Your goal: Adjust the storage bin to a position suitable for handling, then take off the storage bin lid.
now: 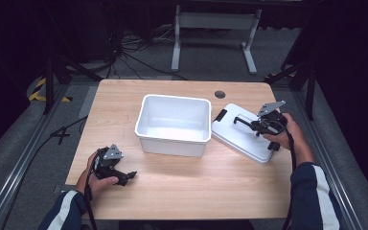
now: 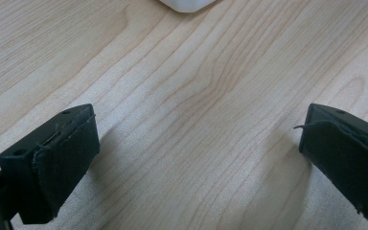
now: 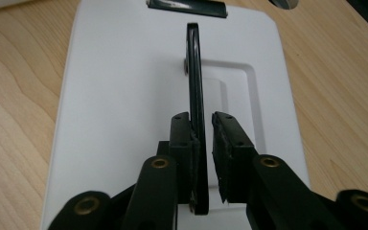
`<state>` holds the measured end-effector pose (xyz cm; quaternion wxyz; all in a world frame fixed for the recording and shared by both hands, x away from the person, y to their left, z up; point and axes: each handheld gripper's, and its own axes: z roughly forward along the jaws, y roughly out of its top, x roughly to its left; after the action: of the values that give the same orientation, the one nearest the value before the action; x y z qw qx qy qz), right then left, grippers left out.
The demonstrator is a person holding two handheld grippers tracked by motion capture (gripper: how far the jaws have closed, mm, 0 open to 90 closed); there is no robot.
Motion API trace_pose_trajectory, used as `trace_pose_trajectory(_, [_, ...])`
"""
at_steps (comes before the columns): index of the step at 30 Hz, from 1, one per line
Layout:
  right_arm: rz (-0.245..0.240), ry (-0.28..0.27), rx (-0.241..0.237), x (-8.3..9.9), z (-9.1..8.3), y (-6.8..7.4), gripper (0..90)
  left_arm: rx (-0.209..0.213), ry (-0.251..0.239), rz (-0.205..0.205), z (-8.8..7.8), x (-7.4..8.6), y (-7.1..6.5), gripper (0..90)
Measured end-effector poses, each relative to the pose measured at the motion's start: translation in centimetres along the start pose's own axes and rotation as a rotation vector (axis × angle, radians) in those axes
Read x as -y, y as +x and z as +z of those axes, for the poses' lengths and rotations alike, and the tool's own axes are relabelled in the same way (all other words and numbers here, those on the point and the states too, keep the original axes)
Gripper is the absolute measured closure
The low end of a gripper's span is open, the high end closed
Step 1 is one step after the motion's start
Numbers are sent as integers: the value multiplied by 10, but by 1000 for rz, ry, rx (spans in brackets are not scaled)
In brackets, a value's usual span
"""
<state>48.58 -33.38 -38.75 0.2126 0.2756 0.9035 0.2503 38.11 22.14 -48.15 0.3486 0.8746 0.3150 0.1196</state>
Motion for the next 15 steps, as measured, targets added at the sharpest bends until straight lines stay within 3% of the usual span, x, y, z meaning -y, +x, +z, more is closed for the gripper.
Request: trace_pose_trajectory(15, [24,-52,-27,-16,-12,12,623,4,2,0,0,0,0,7])
